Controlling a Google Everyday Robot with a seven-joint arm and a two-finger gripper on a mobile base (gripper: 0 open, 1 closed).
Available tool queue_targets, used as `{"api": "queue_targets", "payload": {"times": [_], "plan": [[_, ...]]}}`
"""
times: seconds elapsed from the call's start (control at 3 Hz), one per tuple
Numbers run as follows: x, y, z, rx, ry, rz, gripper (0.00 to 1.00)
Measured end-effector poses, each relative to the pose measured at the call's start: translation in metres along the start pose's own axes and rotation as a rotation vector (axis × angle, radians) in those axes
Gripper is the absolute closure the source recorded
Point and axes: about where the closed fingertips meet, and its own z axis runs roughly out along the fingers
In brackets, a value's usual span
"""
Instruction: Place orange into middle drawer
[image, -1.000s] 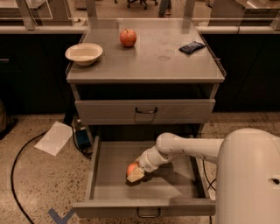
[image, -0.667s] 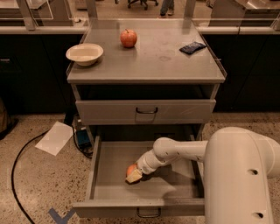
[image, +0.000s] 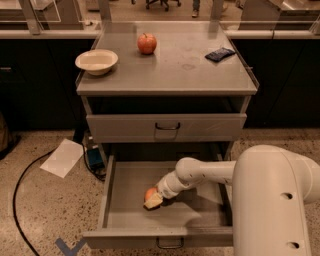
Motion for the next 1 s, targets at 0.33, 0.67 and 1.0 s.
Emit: {"api": "queue_targets", "payload": {"times": [0.33, 0.67, 1.0], "plan": [[0.0, 0.0, 0.0, 0.0, 0.0, 0.0, 0.81], [0.0, 0.0, 0.0001, 0.0, 0.0, 0.0, 0.58], [0.0, 0.0001, 0.0001, 0.0, 0.0, 0.0, 0.35]]}}
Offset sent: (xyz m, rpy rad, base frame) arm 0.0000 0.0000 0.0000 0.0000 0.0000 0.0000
